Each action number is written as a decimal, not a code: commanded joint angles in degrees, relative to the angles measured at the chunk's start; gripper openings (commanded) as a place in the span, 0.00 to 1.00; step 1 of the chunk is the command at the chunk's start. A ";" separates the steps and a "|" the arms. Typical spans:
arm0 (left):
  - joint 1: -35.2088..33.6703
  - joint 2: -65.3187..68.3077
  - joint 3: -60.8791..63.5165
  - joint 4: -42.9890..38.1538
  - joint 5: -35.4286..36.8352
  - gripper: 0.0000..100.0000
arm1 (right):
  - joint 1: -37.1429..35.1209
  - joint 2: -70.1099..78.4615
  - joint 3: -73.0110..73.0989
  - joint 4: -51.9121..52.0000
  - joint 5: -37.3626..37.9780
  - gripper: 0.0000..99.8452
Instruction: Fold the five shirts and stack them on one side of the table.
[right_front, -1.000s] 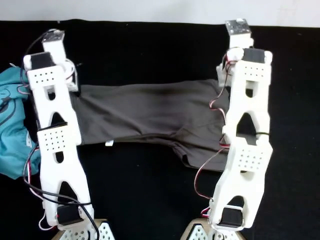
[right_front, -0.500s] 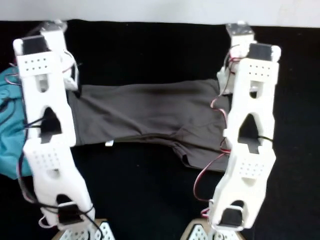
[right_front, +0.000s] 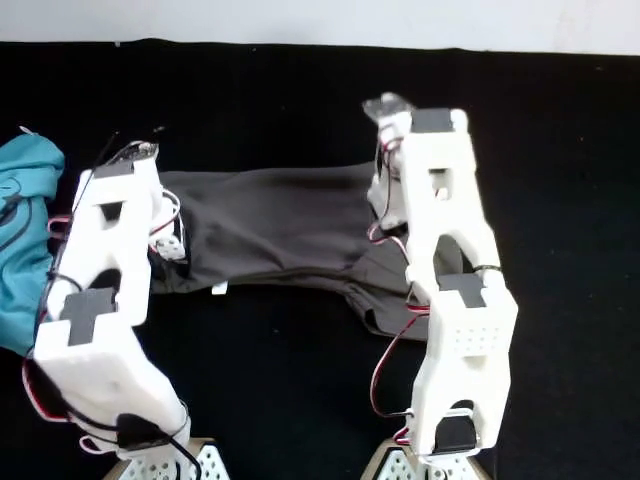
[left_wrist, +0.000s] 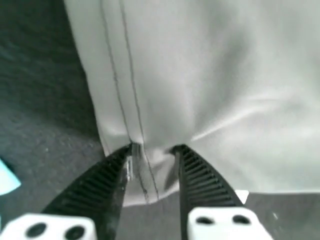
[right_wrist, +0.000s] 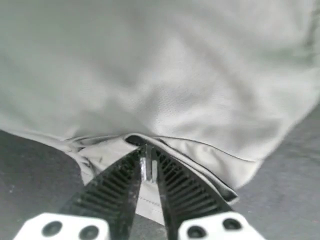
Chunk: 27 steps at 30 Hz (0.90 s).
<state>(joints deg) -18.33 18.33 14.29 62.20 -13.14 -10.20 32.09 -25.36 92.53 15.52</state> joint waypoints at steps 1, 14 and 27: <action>-3.65 -1.10 2.33 -6.42 -0.70 0.14 | -0.66 -4.00 9.63 -5.23 -0.18 0.01; -8.31 -1.01 -4.00 -6.51 -0.70 0.14 | -8.92 -27.74 47.60 -24.92 -0.09 0.01; -5.93 -1.01 5.32 -12.22 -0.35 0.14 | -2.51 -37.14 51.03 -36.00 -0.09 0.01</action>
<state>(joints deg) -24.92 17.19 18.15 52.44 -13.41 -14.95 -5.01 25.19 61.93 15.52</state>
